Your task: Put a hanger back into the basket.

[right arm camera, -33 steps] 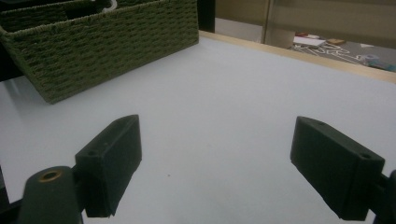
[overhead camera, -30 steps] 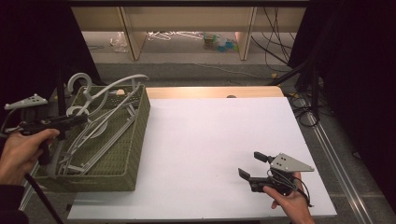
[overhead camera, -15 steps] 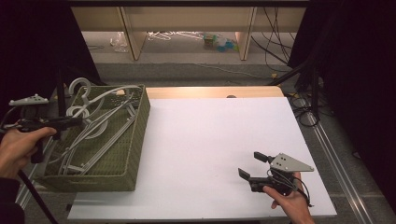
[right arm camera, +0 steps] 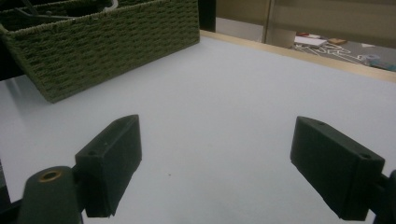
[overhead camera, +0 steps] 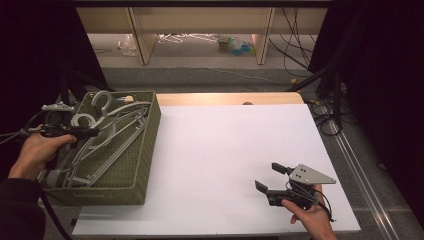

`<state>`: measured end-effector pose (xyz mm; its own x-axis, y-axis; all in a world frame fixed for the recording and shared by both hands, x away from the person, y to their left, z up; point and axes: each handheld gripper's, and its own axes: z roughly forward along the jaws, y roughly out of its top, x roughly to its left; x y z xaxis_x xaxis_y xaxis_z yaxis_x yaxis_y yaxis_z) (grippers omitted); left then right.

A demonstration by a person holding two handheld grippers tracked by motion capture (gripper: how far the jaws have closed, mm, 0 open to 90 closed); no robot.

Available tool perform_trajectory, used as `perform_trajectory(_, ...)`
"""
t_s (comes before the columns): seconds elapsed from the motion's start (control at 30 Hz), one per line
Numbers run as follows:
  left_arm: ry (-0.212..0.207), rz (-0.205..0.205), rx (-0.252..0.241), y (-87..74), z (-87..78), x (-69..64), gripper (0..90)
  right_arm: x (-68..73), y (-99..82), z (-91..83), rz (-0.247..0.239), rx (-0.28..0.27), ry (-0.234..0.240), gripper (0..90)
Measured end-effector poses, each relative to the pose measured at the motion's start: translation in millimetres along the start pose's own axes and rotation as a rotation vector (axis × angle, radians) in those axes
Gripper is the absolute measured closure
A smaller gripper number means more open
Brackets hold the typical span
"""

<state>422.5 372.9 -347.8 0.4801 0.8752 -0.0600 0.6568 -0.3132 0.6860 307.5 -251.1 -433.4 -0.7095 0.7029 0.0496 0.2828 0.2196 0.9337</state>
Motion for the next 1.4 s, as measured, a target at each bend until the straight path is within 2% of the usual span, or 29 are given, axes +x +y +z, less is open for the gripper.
perform_trajectory(0.03, 0.012, -0.002, 0.016, 0.0, 3.0, 0.6, 78.6, 0.2, 0.0, 0.5, 0.001, -0.009, -0.002, 17.6)
perform_trajectory(0.1, 0.064, -0.012, 0.046, -1.1, 9.1, 2.9, 78.1, 0.1, 0.0, 0.3, 0.001, 0.002, 0.002, 17.6)
perform_trajectory(0.17, 0.07, -0.029, 0.047, -2.7, 10.7, 6.2, 77.4, 0.5, 0.2, 0.1, 0.002, -0.004, 0.004, 17.6)
perform_trajectory(0.2, 0.085, -0.03, 0.045, -3.9, 11.7, 7.1, 77.3, 1.0, 1.1, -2.6, 0.012, 0.029, 0.0, 17.6)
perform_trajectory(0.23, 0.096, -0.029, 0.048, -5.2, 13.4, 7.8, 77.2, 0.1, 0.9, -2.1, 0.003, 0.02, -0.005, 17.6)
perform_trajectory(0.27, 0.101, -0.039, 0.039, -7.2, 16.7, 8.0, 77.1, 0.6, -0.2, 0.2, 0.013, -0.001, -0.002, 17.6)
perform_trajectory(0.3, 0.11, -0.03, 0.066, -8.5, 17.7, 9.7, 77.0, 0.7, -0.2, -0.3, 0.016, 0.011, 0.004, 17.6)
perform_trajectory(0.37, 0.128, -0.043, 0.092, -12.9, 22.5, 12.2, 76.7, 0.4, 0.2, 0.4, 0.001, -0.008, -0.001, 17.6)
perform_trajectory(0.47, 0.126, -0.083, 0.123, -18.8, 27.1, 16.0, 75.5, 0.0, 0.1, 0.1, 0.001, 0.002, 0.0, 17.6)
perform_trajectory(0.5, 0.126, -0.099, 0.12, -20.5, 28.2, 17.4, 74.6, 0.1, -0.3, 0.8, 0.003, -0.012, -0.008, 17.6)
perform_trajectory(0.6, 0.147, -0.126, 0.119, -24.1, 30.3, 20.4, 71.6, 0.4, 0.1, -0.9, 0.018, 0.016, -0.001, 17.6)
perform_trajectory(0.63, 0.152, -0.13, 0.12, -24.5, 30.2, 21.3, 71.1, 0.6, -0.4, 0.2, 0.018, 0.003, 0.0, 17.6)
perform_trajectory(0.67, 0.185, -0.135, 0.103, -25.0, 29.9, 21.8, 70.3, 0.6, -0.3, 0.2, 0.016, 0.0, 0.0, 17.6)
perform_trajectory(0.73, 0.242, -0.146, 0.103, -25.7, 28.8, 24.2, 61.6, 0.5, -0.1, 0.2, 0.018, -0.003, 0.0, 17.6)
perform_trajectory(0.8, 0.201, -0.166, 0.099, -28.4, 28.6, 26.3, 63.7, 0.5, -0.3, 0.1, 0.019, 0.002, 0.002, 17.6)
perform_trajectory(0.87, 0.2, -0.159, 0.099, -29.6, 27.6, 24.4, 61.8, 0.4, 0.0, 0.2, 0.016, -0.005, -0.002, 17.6)
perform_trajectory(0.93, 0.194, -0.154, 0.092, -29.3, 25.6, 21.6, 55.6, -0.2, -0.2, 0.5, 0.008, -0.009, -0.004, 17.6)
perform_trajectory(1.13, 0.174, -0.112, -0.003, -26.9, 12.3, 4.0, 39.0, 0.4, -0.4, 0.5, 0.024, -0.01, 0.008, 17.6)
perform_trajectory(1.27, 0.145, -0.086, -0.107, -27.0, -5.4, -16.7, 36.0, 0.5, -0.4, 0.6, 0.024, -0.01, 0.008, 17.6)
perform_trajectory(1.3, 0.136, -0.105, -0.156, -26.9, -5.8, -24.6, 35.5, 0.7, -0.4, 0.5, 0.021, -0.008, 0.008, 17.6)
perform_trajectory(1.4, 0.108, -0.086, -0.201, -27.6, -12.3, -41.7, 32.7, 0.9, 0.0, 0.4, 0.021, -0.009, 0.009, 17.6)
